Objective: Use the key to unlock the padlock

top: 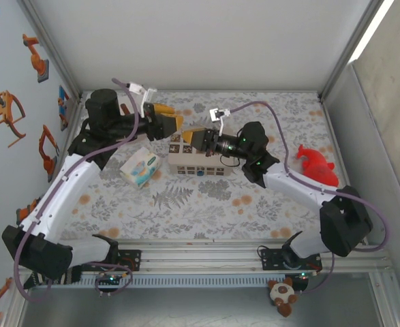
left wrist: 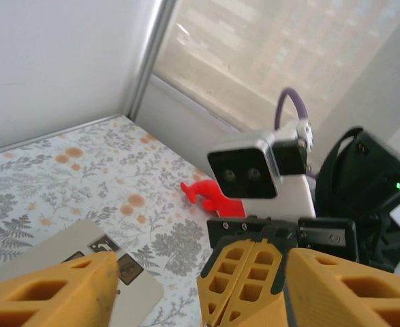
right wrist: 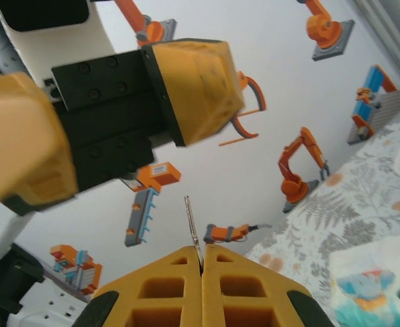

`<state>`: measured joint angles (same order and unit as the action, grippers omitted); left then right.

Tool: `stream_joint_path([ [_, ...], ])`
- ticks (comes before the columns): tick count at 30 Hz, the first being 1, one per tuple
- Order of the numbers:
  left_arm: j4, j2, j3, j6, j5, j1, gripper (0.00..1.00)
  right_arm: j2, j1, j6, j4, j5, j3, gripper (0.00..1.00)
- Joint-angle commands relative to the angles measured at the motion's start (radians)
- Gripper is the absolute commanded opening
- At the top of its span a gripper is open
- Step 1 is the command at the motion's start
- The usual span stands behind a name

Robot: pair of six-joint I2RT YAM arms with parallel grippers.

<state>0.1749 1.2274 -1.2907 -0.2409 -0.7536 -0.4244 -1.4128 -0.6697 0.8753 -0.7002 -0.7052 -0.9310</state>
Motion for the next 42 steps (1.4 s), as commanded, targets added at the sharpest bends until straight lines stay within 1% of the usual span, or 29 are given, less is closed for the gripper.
stream_joint_path([
  [1,0.002,-0.081,0.025,-0.032,0.135,0.013,0.74,0.087,0.017,-0.150,0.210,0.050,0.011,0.00],
  [4,0.067,-0.141,0.077,-0.046,0.237,0.015,0.85,0.152,0.034,-0.294,0.449,0.126,0.013,0.00],
  [6,0.076,-0.182,0.149,-0.085,0.275,0.012,0.91,0.176,0.069,-0.320,0.508,0.136,0.040,0.00],
  [7,0.076,-0.204,0.197,-0.114,0.293,0.007,0.95,0.184,0.095,-0.313,0.516,0.131,0.060,0.00],
  [10,0.068,-0.241,0.351,-0.202,0.326,-0.029,0.97,0.192,0.161,-0.295,0.528,0.125,0.114,0.00],
  [13,0.042,-0.249,0.501,-0.297,0.405,-0.121,0.98,0.167,0.212,-0.290,0.521,0.101,0.150,0.00],
  [16,-0.077,-0.227,0.634,-0.443,0.441,-0.192,0.99,0.102,0.260,-0.262,0.468,0.038,0.175,0.00],
  [19,-0.217,-0.191,0.725,-0.564,0.449,-0.213,0.99,0.018,0.284,-0.253,0.454,-0.022,0.162,0.00],
  [22,-0.270,-0.145,0.740,-0.594,0.483,-0.214,0.99,-0.054,0.291,-0.280,0.501,-0.040,0.128,0.00],
  [24,-0.314,-0.095,0.734,-0.609,0.483,-0.213,0.99,-0.086,0.299,-0.289,0.509,-0.039,0.123,0.00],
  [28,-0.437,0.033,0.709,-0.655,0.451,-0.214,0.99,-0.105,0.318,-0.308,0.522,-0.031,0.120,0.00],
  [33,-0.490,0.188,0.641,-0.654,0.457,-0.201,0.99,-0.140,0.348,-0.336,0.564,-0.044,0.107,0.00],
  [36,-0.490,0.249,0.594,-0.608,0.426,-0.165,0.99,-0.150,0.360,-0.384,0.634,-0.050,0.071,0.00],
  [39,-0.510,0.305,0.566,-0.599,0.371,-0.115,0.99,-0.164,0.368,-0.453,0.734,-0.039,0.017,0.00],
  [42,-0.525,0.352,0.545,-0.587,0.350,-0.071,0.99,-0.186,0.378,-0.467,0.753,-0.047,-0.004,0.00],
])
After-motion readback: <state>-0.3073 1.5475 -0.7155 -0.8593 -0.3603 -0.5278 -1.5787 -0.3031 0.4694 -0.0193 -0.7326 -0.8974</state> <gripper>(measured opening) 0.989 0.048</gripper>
